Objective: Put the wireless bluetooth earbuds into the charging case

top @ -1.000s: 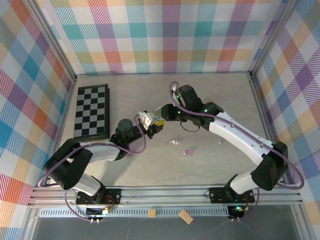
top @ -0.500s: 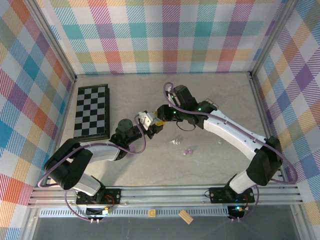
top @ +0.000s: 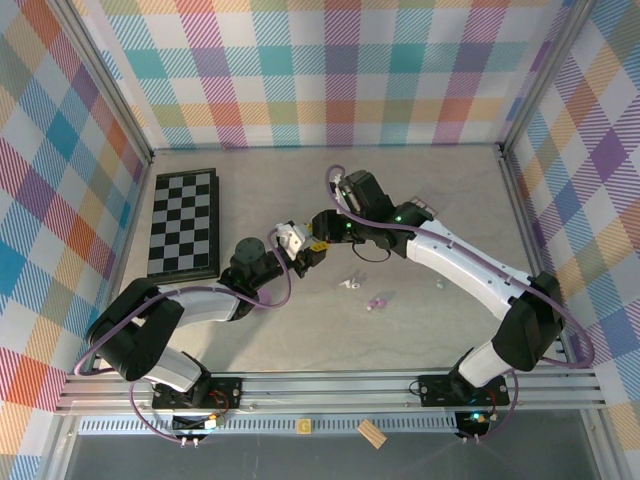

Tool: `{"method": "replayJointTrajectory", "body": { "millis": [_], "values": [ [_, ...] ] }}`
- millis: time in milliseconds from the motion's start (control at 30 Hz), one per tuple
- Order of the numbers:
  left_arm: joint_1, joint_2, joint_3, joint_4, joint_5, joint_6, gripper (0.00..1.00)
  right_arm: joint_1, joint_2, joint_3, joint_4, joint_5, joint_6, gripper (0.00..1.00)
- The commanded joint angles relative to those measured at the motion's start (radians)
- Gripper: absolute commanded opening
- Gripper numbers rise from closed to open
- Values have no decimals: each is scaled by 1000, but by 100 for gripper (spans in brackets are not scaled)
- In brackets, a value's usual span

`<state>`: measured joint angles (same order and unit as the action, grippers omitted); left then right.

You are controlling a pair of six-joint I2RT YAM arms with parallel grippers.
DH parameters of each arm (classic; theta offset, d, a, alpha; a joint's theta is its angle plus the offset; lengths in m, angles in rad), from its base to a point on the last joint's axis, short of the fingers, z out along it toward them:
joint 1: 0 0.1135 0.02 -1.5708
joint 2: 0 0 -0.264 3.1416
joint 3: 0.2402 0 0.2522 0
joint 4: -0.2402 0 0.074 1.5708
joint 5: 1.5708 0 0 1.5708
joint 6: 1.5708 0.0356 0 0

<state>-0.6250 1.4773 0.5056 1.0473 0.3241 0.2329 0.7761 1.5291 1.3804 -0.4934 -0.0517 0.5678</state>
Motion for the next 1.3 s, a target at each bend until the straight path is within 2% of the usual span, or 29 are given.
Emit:
{"method": "replayJointTrajectory", "body": {
  "millis": [0, 200, 400, 667, 1267],
  "values": [
    [2, -31, -2, 43, 23, 9, 37, 8, -7, -6, 13, -19, -14, 31],
    [2, -25, -1, 46, 20, 8, 38, 8, -34, -26, 26, -19, -27, 30],
    [2, -21, 0, 59, 26, -2, 37, 7, -37, -46, 35, -8, -32, 23],
    [3, -29, -2, 60, 20, -7, 37, 8, -88, -152, 203, 10, -22, 20],
    [2, -28, 5, 65, 9, -19, 37, 15, -132, -303, 411, 54, -40, 18]
  ]
}}
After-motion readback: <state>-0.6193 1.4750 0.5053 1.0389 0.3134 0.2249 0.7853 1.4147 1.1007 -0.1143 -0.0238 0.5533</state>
